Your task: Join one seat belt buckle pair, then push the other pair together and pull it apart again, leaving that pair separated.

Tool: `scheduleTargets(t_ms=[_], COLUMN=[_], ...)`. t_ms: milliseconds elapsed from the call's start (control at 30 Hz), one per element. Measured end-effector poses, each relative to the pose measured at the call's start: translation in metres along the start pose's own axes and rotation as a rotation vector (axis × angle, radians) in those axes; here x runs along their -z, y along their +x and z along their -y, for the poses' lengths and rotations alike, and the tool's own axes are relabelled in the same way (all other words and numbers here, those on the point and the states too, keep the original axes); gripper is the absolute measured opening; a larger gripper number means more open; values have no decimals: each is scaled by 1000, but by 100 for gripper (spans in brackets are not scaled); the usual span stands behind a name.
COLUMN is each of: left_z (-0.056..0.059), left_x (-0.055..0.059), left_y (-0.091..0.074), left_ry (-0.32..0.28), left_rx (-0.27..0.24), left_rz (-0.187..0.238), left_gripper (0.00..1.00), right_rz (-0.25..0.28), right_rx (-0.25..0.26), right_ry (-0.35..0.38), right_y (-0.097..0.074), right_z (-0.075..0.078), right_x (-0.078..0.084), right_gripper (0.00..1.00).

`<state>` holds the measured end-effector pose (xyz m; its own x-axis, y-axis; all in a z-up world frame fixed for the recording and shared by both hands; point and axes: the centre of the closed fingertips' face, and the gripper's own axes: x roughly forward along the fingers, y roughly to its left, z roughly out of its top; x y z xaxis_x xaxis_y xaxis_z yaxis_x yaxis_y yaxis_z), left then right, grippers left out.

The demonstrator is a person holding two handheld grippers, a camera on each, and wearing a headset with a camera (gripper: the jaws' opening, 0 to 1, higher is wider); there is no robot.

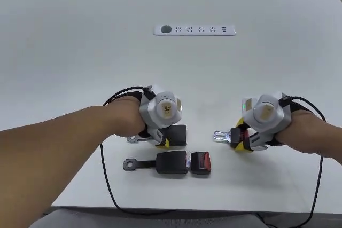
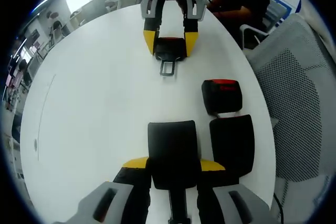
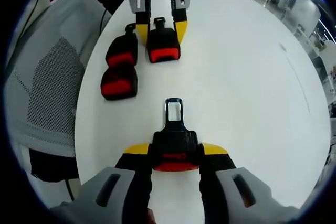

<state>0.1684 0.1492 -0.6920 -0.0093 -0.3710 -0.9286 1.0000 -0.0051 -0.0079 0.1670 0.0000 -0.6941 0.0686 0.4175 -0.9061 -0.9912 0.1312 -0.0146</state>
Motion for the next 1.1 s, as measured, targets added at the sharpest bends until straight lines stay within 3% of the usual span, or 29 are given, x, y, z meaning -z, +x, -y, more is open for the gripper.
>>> scheduleTargets(t_ms=[300,467,667,833,1100], left_z=[-1,-1,0,1,0], left_x=[1,2,2,1,1], left_y=[2,2,2,1,1], left_ry=[-3,-6,-3,-10,-11], left_rx=[0,0,2,-3,-3], left_rz=[-2,3,-2,-1,0], left_gripper=[33,33,34,33,34], right_rz=[31,44,51,31,46], right_rx=[-16,-23,-26,-16,-20], right_ry=[-37,-46,-57,-79,-93], right_y=[16,22,28,27,32], right_z=[-6,-6,-7,-5,-7], right_x=[-38,-52,-64,-62,-72], right_gripper=[34,34,34,34,34])
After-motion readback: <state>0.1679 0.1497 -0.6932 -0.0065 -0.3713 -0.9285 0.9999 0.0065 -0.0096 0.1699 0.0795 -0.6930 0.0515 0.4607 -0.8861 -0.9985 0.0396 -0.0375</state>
